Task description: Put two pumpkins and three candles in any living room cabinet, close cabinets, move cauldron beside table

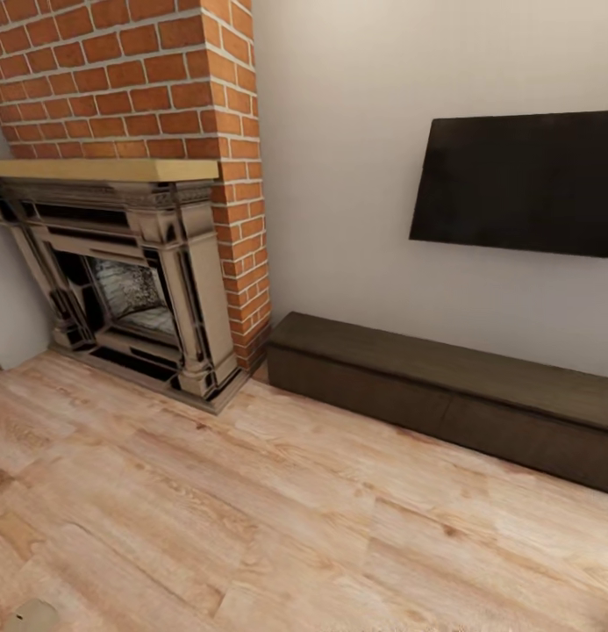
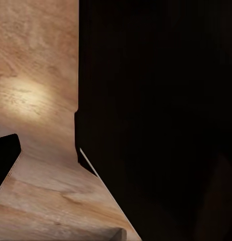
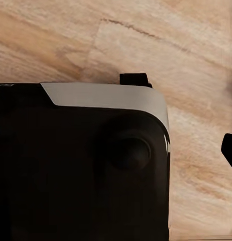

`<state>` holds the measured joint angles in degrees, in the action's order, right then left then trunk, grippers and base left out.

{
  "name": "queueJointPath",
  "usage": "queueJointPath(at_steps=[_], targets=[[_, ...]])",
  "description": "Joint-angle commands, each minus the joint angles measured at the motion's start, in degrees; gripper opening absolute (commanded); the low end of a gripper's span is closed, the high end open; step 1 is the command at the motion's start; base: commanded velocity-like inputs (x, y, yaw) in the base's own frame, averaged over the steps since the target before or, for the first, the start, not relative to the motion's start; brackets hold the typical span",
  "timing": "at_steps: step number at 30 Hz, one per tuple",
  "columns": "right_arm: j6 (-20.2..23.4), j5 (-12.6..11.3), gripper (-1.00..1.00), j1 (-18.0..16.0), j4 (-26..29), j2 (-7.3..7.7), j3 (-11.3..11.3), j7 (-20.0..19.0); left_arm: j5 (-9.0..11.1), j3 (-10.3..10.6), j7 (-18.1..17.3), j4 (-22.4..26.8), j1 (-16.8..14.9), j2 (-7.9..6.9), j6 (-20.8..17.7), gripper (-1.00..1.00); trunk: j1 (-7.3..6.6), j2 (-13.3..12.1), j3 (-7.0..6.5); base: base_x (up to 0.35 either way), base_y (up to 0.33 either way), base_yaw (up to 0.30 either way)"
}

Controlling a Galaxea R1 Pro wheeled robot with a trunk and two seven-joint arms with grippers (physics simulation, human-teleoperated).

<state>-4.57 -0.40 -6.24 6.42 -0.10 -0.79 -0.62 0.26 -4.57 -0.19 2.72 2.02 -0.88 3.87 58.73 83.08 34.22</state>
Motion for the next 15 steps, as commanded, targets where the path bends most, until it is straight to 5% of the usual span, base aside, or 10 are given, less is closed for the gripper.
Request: queueJointPath(at_steps=[1, 15], targets=[[0.00, -0.01, 1.00, 0.00, 0.00, 0.01, 0.00, 0.00, 0.00, 0.00, 0.01, 0.00, 0.00, 0.00, 0.00, 1.00, 0.00, 0.00, 0.04, 0.000, 0.000, -0.271], [0.00, 0.00, 1.00, 0.00, 0.00, 0.01, 0.00, 0.06, 0.00, 0.00, 0.01, 0.00, 0.00, 0.00, -0.02, 1.00, 0.00, 0.00, 0.58, 0.000, 0.000, -0.270]])
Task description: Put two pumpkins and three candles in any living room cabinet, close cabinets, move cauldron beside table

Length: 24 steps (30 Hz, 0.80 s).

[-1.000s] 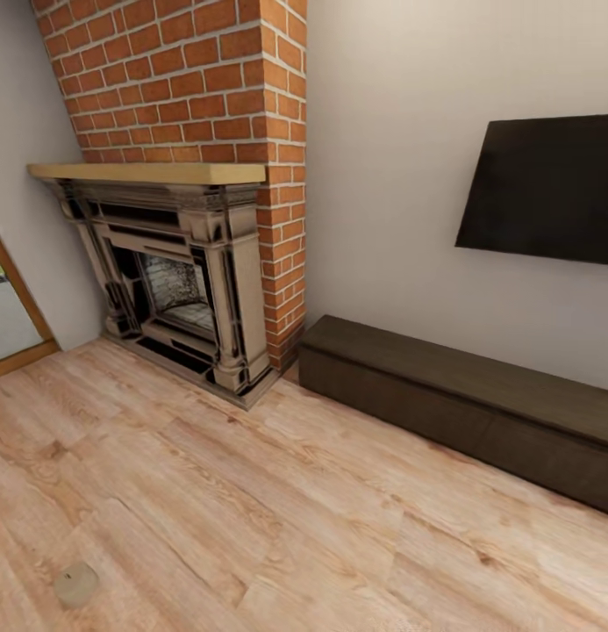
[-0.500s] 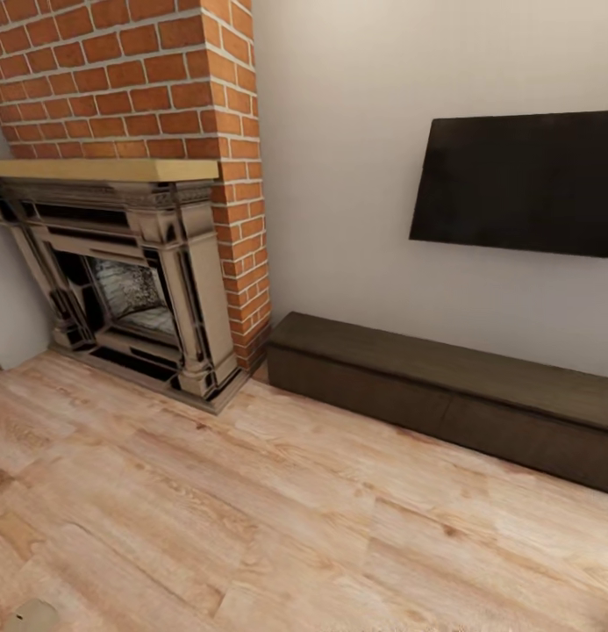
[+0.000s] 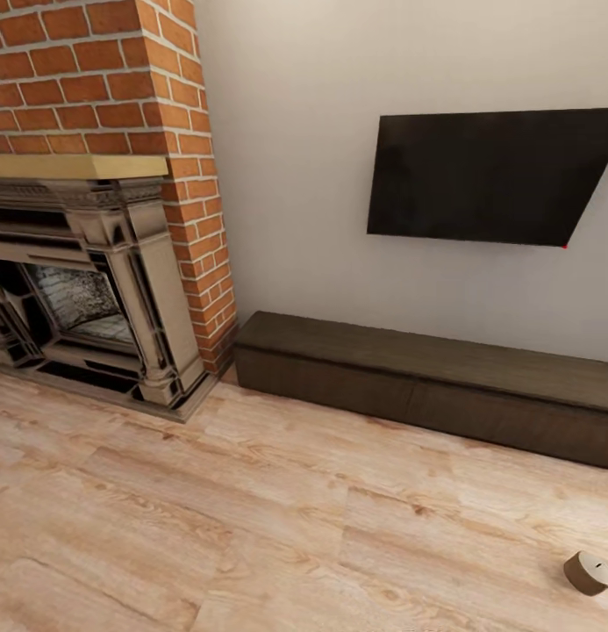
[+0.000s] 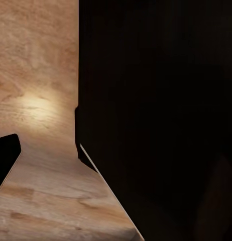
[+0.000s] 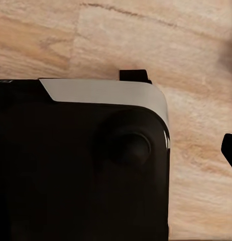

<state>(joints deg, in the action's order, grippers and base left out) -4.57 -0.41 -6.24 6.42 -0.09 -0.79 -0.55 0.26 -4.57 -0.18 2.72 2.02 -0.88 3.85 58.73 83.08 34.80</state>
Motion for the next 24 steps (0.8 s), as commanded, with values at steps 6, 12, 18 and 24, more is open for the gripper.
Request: queueJointPath(at_steps=[6, 12, 18, 24], targets=[[0.00, -0.01, 1.00, 0.00, 0.00, 0.00, 0.00, 0.04, 0.00, 0.00, 0.00, 0.00, 0.00, 0.00, 0.01, 1.00, 0.00, 0.00, 0.41, 0.000, 0.000, -0.188], [0.00, -0.03, 1.00, 0.00, 0.00, 0.00, 0.00, 0.11, 0.00, -0.02, 0.00, 0.00, 0.00, 0.00, 0.00, 1.00, 0.00, 0.00, 0.92, 0.000, 0.000, -0.121], [0.00, 0.00, 1.00, 0.00, 0.00, 0.00, 0.00, 0.11, 0.05, -0.08, 0.00, 0.00, 0.00, 0.00, -0.05, 1.00, 0.00, 0.00, 1.44, 0.000, 0.000, -0.115], [0.00, -0.03, 1.00, 0.00, 0.00, 0.00, 0.00, 0.11, 0.09, -0.09, 0.00, 0.00, 0.00, 0.00, -0.07, 1.00, 0.00, 0.00, 1.96, 0.000, 0.000, -0.134]])
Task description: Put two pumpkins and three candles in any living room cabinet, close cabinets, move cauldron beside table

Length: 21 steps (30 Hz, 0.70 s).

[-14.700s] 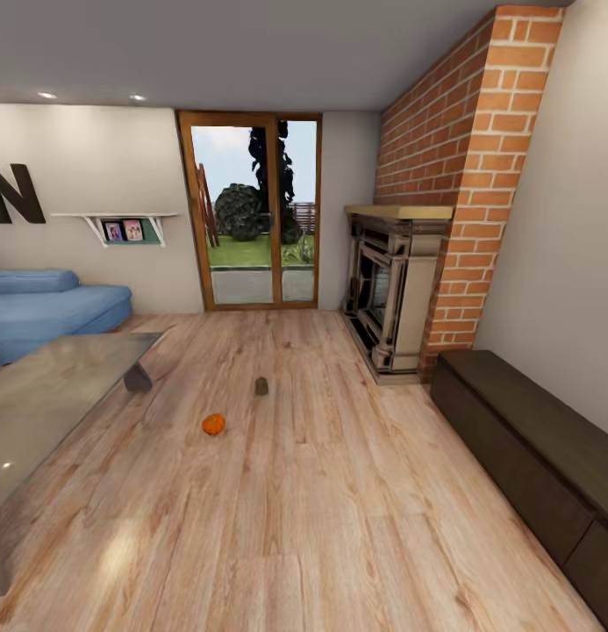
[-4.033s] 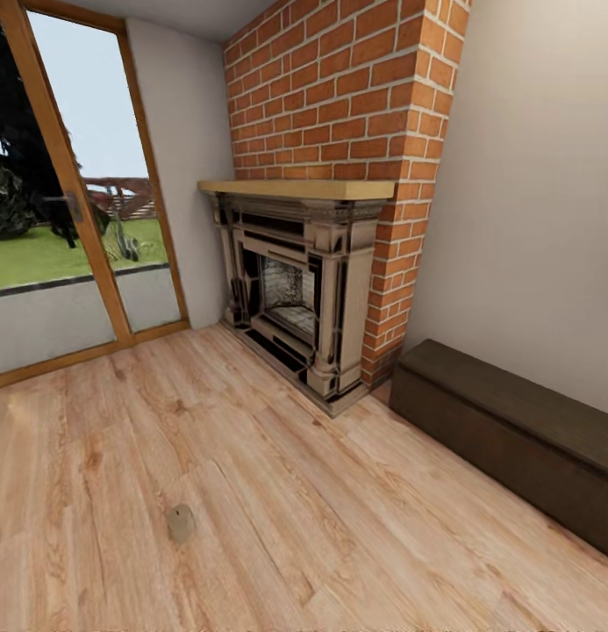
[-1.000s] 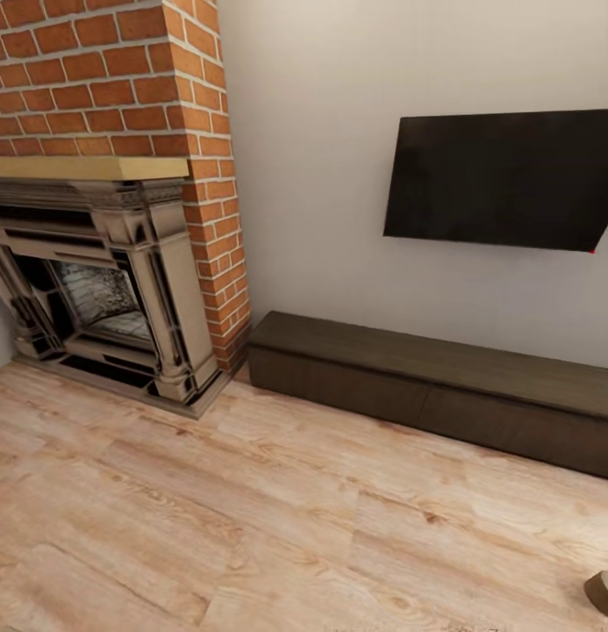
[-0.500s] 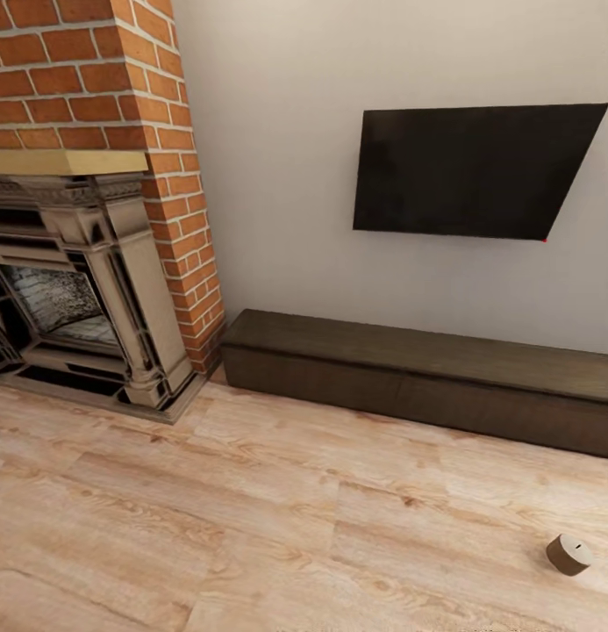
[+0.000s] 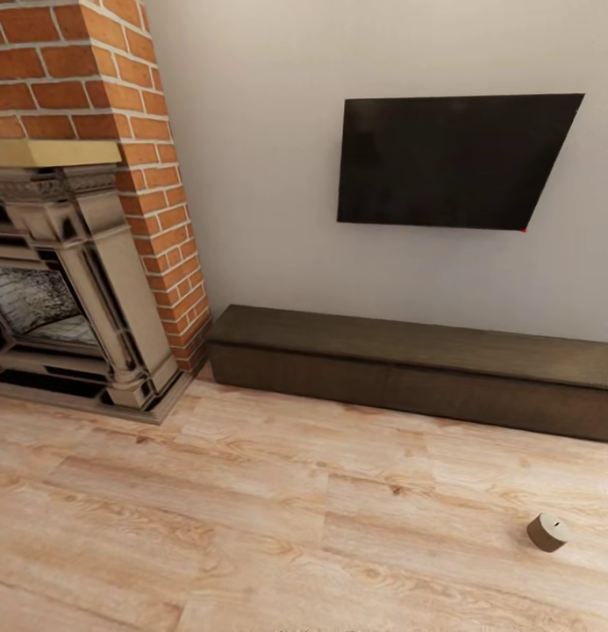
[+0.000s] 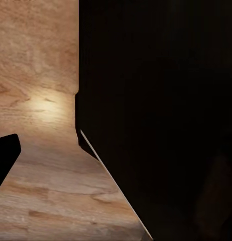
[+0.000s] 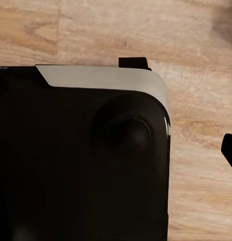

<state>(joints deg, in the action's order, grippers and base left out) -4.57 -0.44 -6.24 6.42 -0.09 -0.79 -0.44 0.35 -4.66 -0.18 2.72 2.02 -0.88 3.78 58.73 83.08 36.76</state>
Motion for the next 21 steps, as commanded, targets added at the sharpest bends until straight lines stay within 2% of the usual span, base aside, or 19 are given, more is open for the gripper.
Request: queueJointPath(at_steps=[1, 9, 17, 21], targets=[[0.00, 0.00, 1.00, 0.00, 0.00, 0.00, 0.00, 0.00, 0.00, 0.00, 0.00, 0.00, 0.00, 0.00, 0.00, 1.00, 0.00, 0.00, 0.09, 0.000, 0.000, -0.143], [0.00, 0.00, 1.00, 0.00, 0.00, 0.00, 0.00, 0.00, 0.00, 0.00, 0.00, 0.00, 0.00, 0.00, 0.01, 1.00, 0.00, 0.00, 0.74, 0.073, 0.088, -0.156], [0.00, 0.04, 1.00, 0.00, 0.00, 0.00, 0.00, -0.10, -0.04, 0.01, 0.00, 0.00, 0.00, 0.00, 0.05, 1.00, 0.00, 0.00, 0.93, 0.215, 0.198, -0.256], [-0.06, 0.08, 1.00, 0.00, 0.00, 0.00, 0.00, -0.15, -0.07, 0.05, 0.00, 0.00, 0.00, 0.00, 0.06, 1.00, 0.00, 0.00, 0.93, 0.247, 0.200, -0.130]])
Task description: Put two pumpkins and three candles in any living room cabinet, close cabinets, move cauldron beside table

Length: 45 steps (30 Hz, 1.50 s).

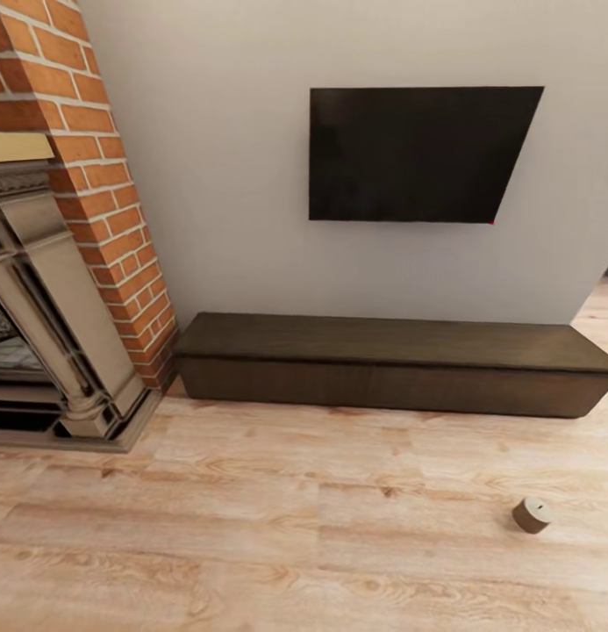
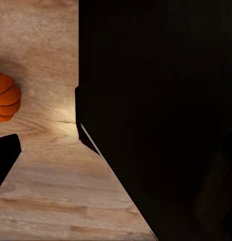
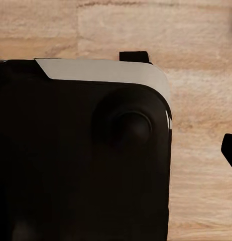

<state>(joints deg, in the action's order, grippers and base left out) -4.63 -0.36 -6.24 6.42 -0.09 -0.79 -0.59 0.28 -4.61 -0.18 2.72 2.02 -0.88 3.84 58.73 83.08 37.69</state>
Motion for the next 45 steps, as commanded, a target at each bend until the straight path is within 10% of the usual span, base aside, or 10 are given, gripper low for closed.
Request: queueJointPath(at_steps=[1, 45], targets=[[-0.03, 0.00, 1.00, 0.00, -0.02, 0.03, 0.01, -0.01, -0.01, 0.02, 0.00, 0.00, 0.00, 0.00, 0.01, 1.00, 0.00, 0.00, 0.00, 0.251, 0.196, -0.041], [-0.12, 0.19, 1.00, 0.00, -0.09, 0.03, 0.25, -0.02, -0.16, 0.22, 0.00, 0.00, 0.00, 0.34, 0.02, 1.00, 0.00, 0.00, 0.00, 0.291, 0.050, -0.001]])
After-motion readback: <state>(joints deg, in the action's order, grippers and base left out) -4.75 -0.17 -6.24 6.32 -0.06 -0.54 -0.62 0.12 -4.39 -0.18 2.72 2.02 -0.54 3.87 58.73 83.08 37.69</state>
